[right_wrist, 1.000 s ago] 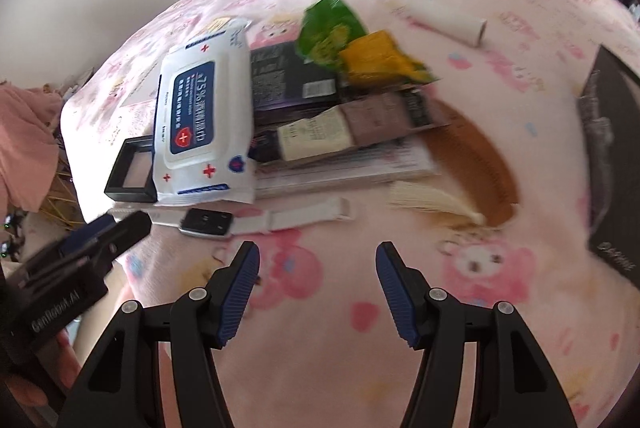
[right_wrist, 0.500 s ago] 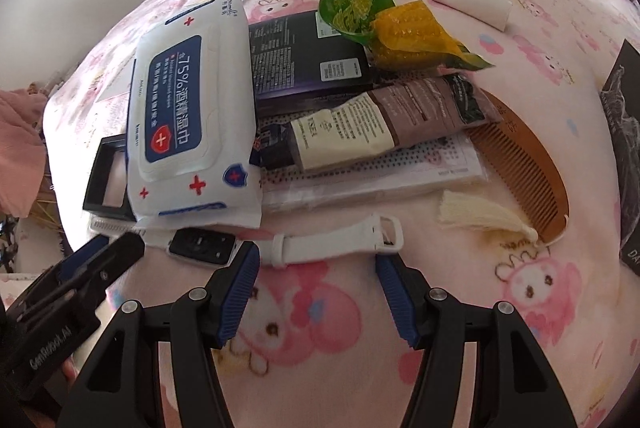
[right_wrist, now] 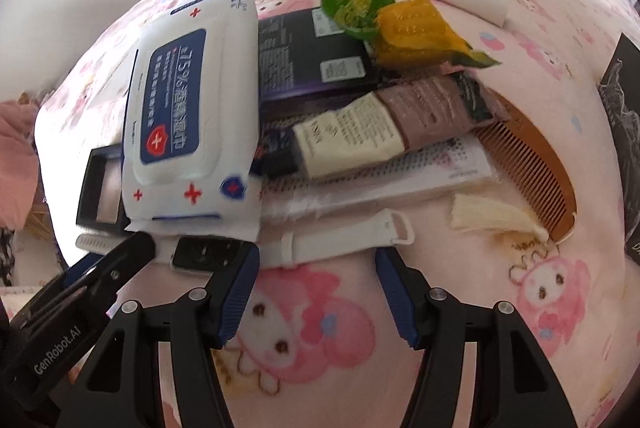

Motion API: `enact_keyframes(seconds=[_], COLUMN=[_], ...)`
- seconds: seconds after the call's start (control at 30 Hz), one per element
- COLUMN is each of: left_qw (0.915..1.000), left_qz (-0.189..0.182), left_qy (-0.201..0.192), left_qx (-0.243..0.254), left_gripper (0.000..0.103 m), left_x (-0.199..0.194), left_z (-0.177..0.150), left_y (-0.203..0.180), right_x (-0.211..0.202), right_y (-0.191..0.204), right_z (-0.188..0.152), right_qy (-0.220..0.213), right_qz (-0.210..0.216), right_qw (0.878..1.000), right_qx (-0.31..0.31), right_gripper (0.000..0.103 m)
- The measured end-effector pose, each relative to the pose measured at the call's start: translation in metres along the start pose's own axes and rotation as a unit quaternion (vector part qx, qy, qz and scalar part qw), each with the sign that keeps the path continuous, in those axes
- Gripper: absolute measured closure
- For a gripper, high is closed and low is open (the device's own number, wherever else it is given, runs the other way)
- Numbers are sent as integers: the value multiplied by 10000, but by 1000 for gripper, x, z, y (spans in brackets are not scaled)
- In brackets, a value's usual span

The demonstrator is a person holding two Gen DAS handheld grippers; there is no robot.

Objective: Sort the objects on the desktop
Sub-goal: 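Close the left gripper on the white watch strap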

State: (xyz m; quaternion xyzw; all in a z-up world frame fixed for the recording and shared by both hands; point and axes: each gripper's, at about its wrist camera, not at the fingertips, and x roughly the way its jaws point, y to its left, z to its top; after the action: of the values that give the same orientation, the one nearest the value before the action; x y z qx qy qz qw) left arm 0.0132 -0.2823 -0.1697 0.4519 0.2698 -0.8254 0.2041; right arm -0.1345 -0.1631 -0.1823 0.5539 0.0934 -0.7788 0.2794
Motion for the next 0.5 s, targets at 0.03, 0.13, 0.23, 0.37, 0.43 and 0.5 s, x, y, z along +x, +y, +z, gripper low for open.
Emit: enact_keyframes(seconds=[0.03,0.13,0.23,0.37,0.43,0.5], left_qw=[10000,10000,9999,9998,9995,9991], left_qz=[-10,-51,-92,-200,-299,-391], left_qy=[-9,-18,-26,17,87,148], left_qx=[-8,-35,-61,-31,-64,-85], left_gripper=[64,75,85,89,90,95], left_x=[-1,-6,-10,-15,-17,-19], left_z=[-1,-5,-8,-12,-13,-18], left_y=[0,2,3,3,3,2], right_x=[0,-1,-3,-6,-4,1], right_y=[2,8,14,23,25,27], right_z=[2,5,7,10,11,15], right_qy=[-16,-80,-173,-270,-240,-192], right_qz=[8,62,160,268,278,281], right_qw=[10000,9998,9995,9990,9991,9994], right_qx=[-49,-155,-196,-227,-197,-78], right_gripper=[51,71,79,84,84,84])
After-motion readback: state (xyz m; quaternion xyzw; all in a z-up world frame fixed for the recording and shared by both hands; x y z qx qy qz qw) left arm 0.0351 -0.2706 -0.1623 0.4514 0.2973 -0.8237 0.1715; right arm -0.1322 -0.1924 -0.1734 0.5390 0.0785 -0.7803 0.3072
